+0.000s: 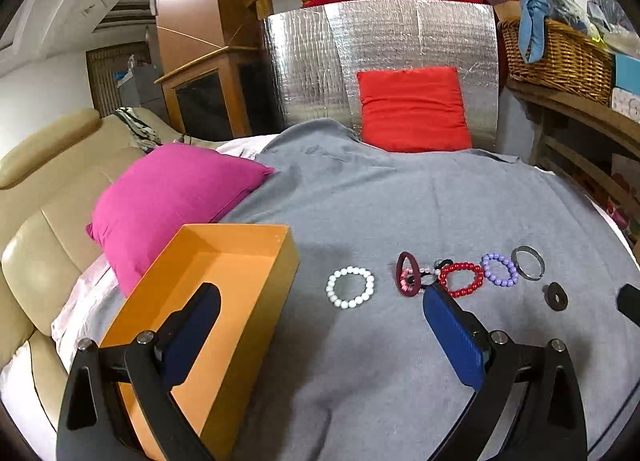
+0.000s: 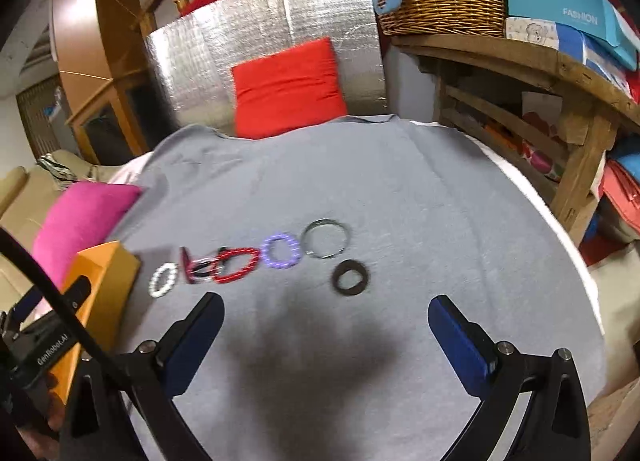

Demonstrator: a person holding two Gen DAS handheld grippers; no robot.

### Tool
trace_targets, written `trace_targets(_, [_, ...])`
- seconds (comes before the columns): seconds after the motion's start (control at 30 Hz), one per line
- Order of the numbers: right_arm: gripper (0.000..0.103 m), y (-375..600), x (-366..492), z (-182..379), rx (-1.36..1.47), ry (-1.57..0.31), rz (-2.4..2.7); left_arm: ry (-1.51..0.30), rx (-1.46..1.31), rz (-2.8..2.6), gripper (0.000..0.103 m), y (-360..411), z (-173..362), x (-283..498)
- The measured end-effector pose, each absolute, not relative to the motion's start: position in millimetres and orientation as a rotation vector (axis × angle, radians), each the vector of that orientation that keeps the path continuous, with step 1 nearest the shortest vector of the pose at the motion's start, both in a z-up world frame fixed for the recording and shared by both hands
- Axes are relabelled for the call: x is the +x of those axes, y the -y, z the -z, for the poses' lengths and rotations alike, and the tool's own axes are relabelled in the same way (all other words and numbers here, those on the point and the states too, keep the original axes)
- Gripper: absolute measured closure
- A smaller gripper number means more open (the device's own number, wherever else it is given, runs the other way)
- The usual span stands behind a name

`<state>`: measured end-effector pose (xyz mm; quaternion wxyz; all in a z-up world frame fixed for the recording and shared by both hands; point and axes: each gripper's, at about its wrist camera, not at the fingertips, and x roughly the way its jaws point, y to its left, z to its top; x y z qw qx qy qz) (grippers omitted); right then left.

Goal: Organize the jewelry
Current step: 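Grasp the black rubber ring with the right tool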

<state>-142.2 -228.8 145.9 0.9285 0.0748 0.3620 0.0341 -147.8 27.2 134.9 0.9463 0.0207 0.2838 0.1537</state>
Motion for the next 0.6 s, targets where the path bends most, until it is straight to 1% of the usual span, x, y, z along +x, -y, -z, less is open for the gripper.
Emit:
trace_targets(0.13, [0.000, 214.4, -140.4, -148.3, 0.139, -0.735, -0.078, -0.592, 0.022, -0.309, 0.002, -35.0, -130.6, -146.8])
trace_targets(0.4, [0.000, 204.4, -126.0, -132.6, 0.107, -0.777, -0.108, -0.608, 0.034, -0.316, 0.002, -47.1, -121.3, -139.1])
trace_targets(0.6, [0.000, 199.4, -126.0, -133.6, 0.079, -0.755, -0.119, -0.625, 0.027, -0.321, 0.002, -51.0, -115.4, -134.6])
